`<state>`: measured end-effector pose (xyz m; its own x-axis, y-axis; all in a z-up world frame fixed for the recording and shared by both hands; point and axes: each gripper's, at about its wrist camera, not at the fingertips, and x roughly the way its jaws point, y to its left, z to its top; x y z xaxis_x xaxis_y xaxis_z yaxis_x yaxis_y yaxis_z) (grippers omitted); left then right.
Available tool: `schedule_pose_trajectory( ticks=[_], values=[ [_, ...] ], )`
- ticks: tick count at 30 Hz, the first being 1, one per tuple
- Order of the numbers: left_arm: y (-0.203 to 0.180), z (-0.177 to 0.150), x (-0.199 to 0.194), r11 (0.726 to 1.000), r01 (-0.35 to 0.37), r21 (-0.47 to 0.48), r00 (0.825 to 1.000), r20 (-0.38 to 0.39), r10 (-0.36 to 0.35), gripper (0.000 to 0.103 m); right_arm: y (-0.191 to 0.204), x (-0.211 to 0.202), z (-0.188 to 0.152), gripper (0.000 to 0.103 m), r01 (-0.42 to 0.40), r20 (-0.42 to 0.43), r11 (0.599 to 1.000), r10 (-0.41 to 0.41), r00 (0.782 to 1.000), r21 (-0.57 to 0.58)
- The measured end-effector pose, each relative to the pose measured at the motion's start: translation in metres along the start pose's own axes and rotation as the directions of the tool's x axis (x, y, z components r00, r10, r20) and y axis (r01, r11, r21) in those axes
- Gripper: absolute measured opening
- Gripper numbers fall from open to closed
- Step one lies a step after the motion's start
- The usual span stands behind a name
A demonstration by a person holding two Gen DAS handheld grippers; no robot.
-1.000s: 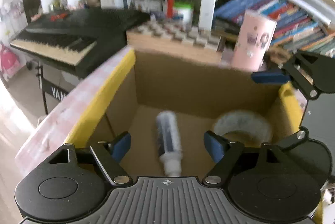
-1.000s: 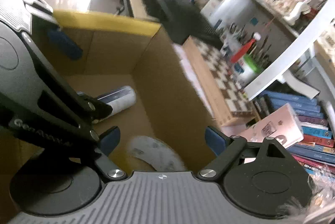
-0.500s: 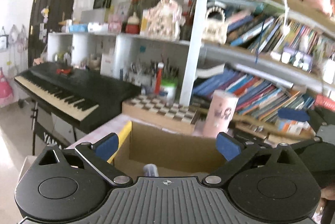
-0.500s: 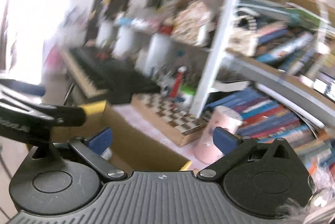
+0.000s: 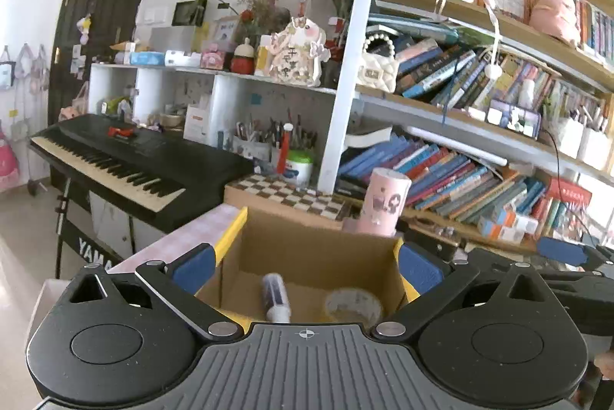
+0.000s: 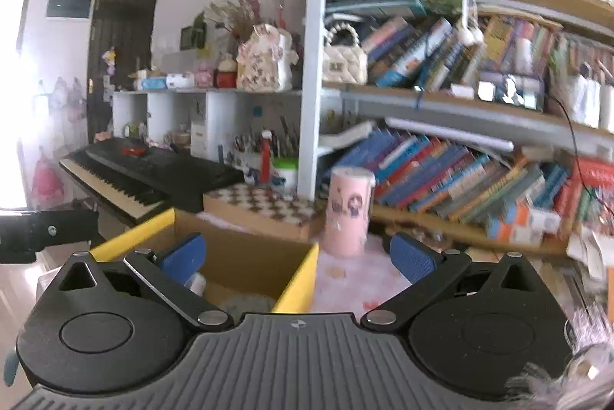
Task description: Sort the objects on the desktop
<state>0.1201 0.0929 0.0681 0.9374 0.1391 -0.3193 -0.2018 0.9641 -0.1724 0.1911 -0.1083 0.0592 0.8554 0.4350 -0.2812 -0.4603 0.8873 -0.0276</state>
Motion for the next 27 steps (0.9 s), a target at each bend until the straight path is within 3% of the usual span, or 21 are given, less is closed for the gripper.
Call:
schedule_pose_trajectory(
  ticks=[6, 16, 22, 27],
  values=[
    [0.007, -0.02, -0.029, 1.0, 0.001, 0.025, 0.999, -0.041, 0.0, 0.102, 0.015, -0.025, -0.028, 0.103, 0.026, -0.076, 1.0, -0.025, 0.997, 0.017],
    [0.009, -0.054, -0.06, 0.996, -0.007, 0.089, 0.992, -0.121, 0.018, 0.102, 0.03, -0.067, -0.065, 0.103, 0.141, -0.211, 0.984, -0.116, 0.97, 0.105],
    [0.009, -0.059, -0.071, 0.993, 0.034, 0.117, 0.993, -0.116, -0.02, 0.102, 0.033, -0.082, -0.074, 0.103, 0.155, -0.198, 0.988, -0.156, 0.968, -0.02],
    [0.006, -0.067, -0.076, 0.99, 0.05, 0.129, 0.988, -0.153, -0.03, 0.102, 0.04, -0.09, -0.086, 0.103, 0.187, -0.253, 0.982, -0.183, 0.95, -0.011]
  ],
)
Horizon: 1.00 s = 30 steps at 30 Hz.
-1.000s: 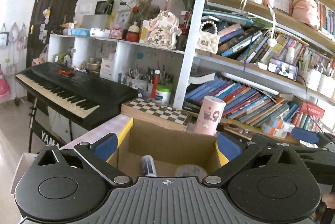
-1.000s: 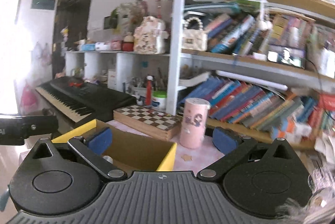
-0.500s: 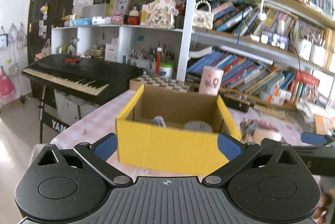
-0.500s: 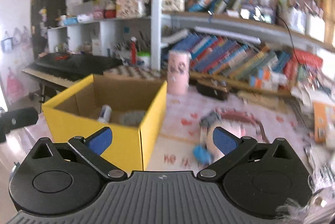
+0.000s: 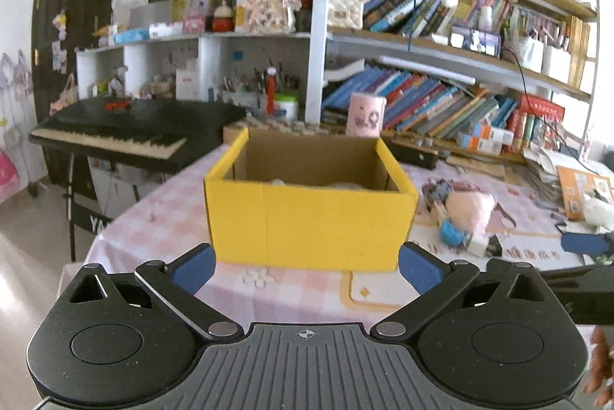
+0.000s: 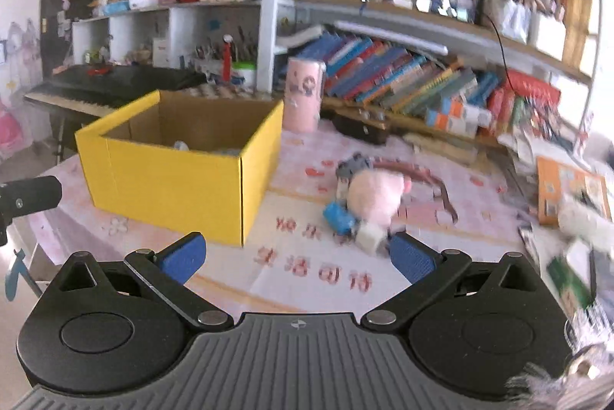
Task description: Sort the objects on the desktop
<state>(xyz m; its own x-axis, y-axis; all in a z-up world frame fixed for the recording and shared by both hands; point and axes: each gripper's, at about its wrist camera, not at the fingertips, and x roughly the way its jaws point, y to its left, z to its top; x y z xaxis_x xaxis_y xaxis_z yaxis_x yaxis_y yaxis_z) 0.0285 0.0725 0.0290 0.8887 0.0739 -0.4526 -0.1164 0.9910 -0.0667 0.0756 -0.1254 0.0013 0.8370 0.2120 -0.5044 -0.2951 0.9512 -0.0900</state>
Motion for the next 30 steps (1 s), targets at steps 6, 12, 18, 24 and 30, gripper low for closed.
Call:
schedule_pose_trajectory(
  ticks=[6, 12, 18, 24, 30],
  values=[
    [-0.014, -0.01, -0.003, 0.997, 0.048, 0.058, 0.999, -0.026, -0.047, 0.103, 0.005, -0.006, -0.005, 0.103, 0.004, -0.012, 0.999, -0.005, 1.0, -0.039],
    [-0.022, -0.011, 0.001, 0.992, 0.091, 0.084, 0.995, -0.042, -0.088, 0.102, -0.003, -0.01, -0.005, 0.103, -0.013, -0.029, 0.998, 0.014, 0.999, 0.054],
    [-0.036, -0.01, 0.006, 0.981, 0.146, 0.126, 0.989, -0.051, -0.14, 0.103, -0.017, -0.008, -0.007, 0.101, 0.013, -0.062, 0.991, -0.005, 0.998, 0.136],
    [-0.058, -0.007, 0.02, 0.97, 0.196, 0.143, 0.98, -0.072, -0.188, 0.103, -0.041, -0.006, -0.01, 0.098, 0.025, -0.079, 0.982, -0.01, 0.997, 0.186],
    [-0.087, -0.006, 0.035, 0.949, 0.264, 0.172, 0.963, -0.105, -0.248, 0.103, -0.07, 0.003, -0.013, 0.094, 0.073, -0.119, 0.975, -0.048, 0.992, 0.212]
  ],
)
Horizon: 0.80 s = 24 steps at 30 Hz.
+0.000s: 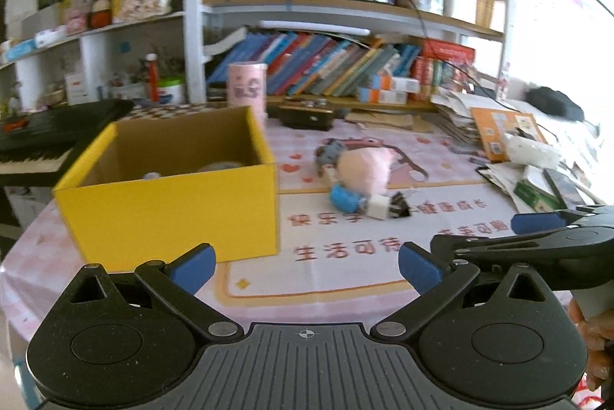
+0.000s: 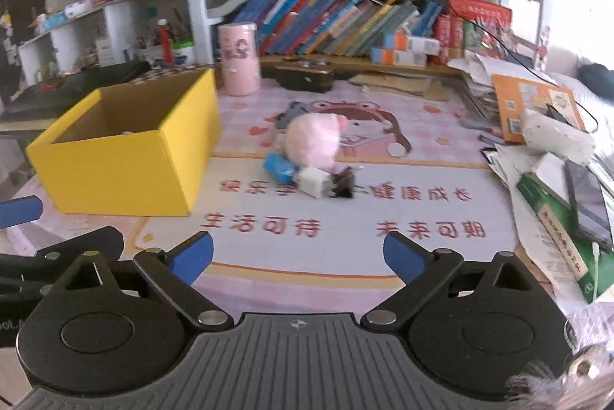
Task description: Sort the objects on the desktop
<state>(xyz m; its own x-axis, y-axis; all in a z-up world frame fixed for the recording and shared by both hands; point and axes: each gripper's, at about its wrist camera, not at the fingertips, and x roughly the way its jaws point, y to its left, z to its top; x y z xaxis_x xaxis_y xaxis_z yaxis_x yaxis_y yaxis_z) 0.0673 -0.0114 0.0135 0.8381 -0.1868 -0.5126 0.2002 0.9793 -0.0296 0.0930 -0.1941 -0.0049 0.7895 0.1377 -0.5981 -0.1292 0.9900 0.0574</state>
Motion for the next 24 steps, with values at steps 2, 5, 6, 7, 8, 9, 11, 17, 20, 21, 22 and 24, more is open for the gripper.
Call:
schedule_pose_trajectory(
  ticks=[2, 5, 6, 7, 8, 9, 11, 17, 20, 21, 22, 24],
  values=[
    [-0.007, 0.003, 0.008, 1.0, 0.01, 0.004, 1.0, -0.007, -0.01, 0.103, -0.008, 0.004, 0.002, 0.093, 0.011, -0.006, 1.0, -0.011, 1.0, 0.001],
    [-0.016, 0.008, 0.02, 1.0, 0.02, 0.005, 1.0, -0.019, -0.02, 0.103, -0.019, 0.012, 0.007, 0.093, 0.02, -0.02, 1.0, -0.02, 1.0, 0.004],
    [-0.018, 0.009, 0.023, 1.0, 0.022, 0.006, 1.0, -0.022, -0.022, 0.103, -0.023, 0.015, 0.009, 0.093, 0.022, -0.024, 1.0, -0.022, 0.999, 0.004],
    [-0.02, 0.011, 0.027, 1.0, 0.024, 0.007, 0.999, -0.024, -0.024, 0.103, -0.027, 0.018, 0.012, 0.092, 0.024, -0.029, 1.0, -0.024, 0.999, 0.003],
    [-0.023, 0.013, 0.031, 1.0, 0.025, 0.006, 0.999, -0.026, -0.025, 0.103, -0.03, 0.021, 0.013, 0.092, 0.025, -0.033, 1.0, -0.025, 0.999, 0.001],
    [-0.025, 0.014, 0.035, 1.0, 0.025, 0.004, 0.999, -0.028, -0.025, 0.103, -0.032, 0.023, 0.015, 0.092, 0.025, -0.035, 1.0, -0.025, 0.999, -0.001],
    [-0.028, 0.017, 0.042, 1.0, 0.026, -0.002, 0.999, -0.034, -0.026, 0.103, -0.039, 0.03, 0.019, 0.092, 0.024, -0.043, 1.0, -0.024, 0.999, -0.005],
    [-0.039, 0.026, 0.065, 1.0, 0.013, -0.005, 0.998, -0.056, -0.013, 0.103, -0.057, 0.051, 0.033, 0.09, 0.02, -0.063, 1.0, -0.02, 0.998, -0.007],
    [-0.045, 0.032, 0.077, 1.0, 0.003, 0.001, 0.998, -0.07, -0.003, 0.103, -0.064, 0.061, 0.04, 0.089, 0.025, -0.072, 0.999, -0.026, 0.997, -0.024],
    [-0.047, 0.033, 0.081, 1.0, -0.002, 0.004, 0.997, -0.078, 0.003, 0.103, -0.064, 0.064, 0.042, 0.087, 0.03, -0.074, 0.999, -0.033, 0.997, -0.043],
    [-0.049, 0.035, 0.084, 1.0, -0.007, 0.006, 0.996, -0.085, 0.007, 0.103, -0.065, 0.066, 0.044, 0.086, 0.034, -0.074, 0.997, -0.039, 0.997, -0.064],
    [-0.051, 0.037, 0.091, 1.0, -0.012, 0.006, 0.995, -0.095, 0.012, 0.103, -0.067, 0.071, 0.048, 0.083, 0.036, -0.069, 0.995, -0.043, 0.997, -0.095]
  ],
)
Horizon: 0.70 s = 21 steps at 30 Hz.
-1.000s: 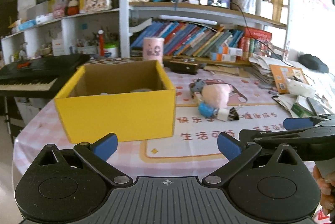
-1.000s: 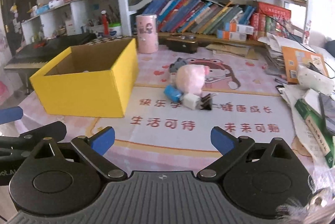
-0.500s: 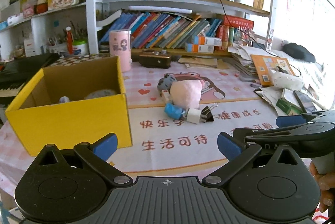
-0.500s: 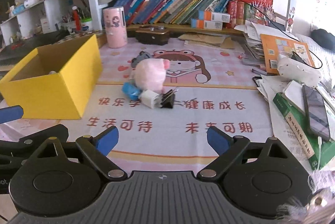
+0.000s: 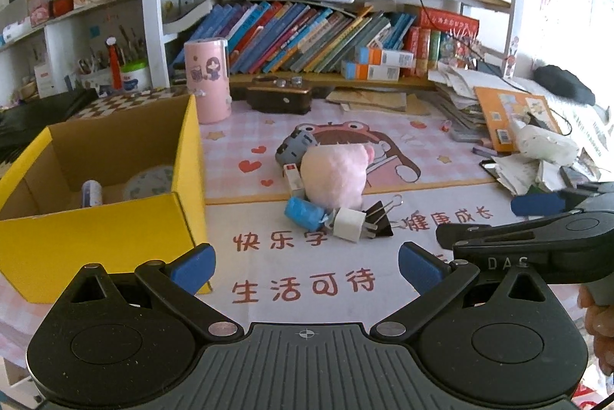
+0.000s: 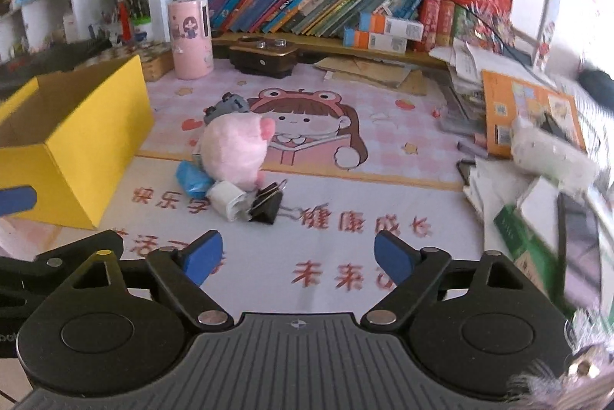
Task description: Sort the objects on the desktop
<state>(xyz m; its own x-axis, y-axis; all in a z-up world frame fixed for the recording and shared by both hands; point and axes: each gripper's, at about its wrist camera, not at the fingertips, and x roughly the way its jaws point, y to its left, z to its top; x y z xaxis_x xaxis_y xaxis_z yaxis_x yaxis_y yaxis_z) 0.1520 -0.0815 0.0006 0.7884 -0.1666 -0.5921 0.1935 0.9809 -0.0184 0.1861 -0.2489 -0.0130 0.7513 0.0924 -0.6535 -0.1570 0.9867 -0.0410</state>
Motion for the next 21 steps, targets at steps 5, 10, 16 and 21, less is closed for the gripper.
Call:
schedule_pose_trajectory(
  ticks=[5, 10, 16, 21],
  values=[
    [-0.006, 0.008, 0.01, 1.0, -0.026, 0.004, 1.0, -0.01, 0.026, 0.102, -0.01, 0.013, 0.008, 0.076, -0.037, -0.011, 0.999, 0.037, 0.999, -0.012],
    [-0.01, 0.015, 0.017, 0.999, -0.054, -0.002, 0.998, -0.017, 0.054, 0.102, -0.016, 0.024, 0.016, 0.075, -0.073, -0.018, 0.997, 0.073, 0.997, -0.019],
    [-0.015, 0.021, 0.029, 0.995, -0.103, -0.004, 0.994, -0.047, 0.103, 0.102, -0.022, 0.043, 0.023, 0.075, -0.119, -0.044, 0.992, 0.117, 0.992, -0.042],
    [-0.018, 0.025, 0.035, 0.989, -0.15, -0.01, 0.987, -0.061, 0.149, 0.102, -0.024, 0.061, 0.028, 0.071, -0.188, -0.083, 0.981, 0.183, 0.98, -0.052]
  ],
)
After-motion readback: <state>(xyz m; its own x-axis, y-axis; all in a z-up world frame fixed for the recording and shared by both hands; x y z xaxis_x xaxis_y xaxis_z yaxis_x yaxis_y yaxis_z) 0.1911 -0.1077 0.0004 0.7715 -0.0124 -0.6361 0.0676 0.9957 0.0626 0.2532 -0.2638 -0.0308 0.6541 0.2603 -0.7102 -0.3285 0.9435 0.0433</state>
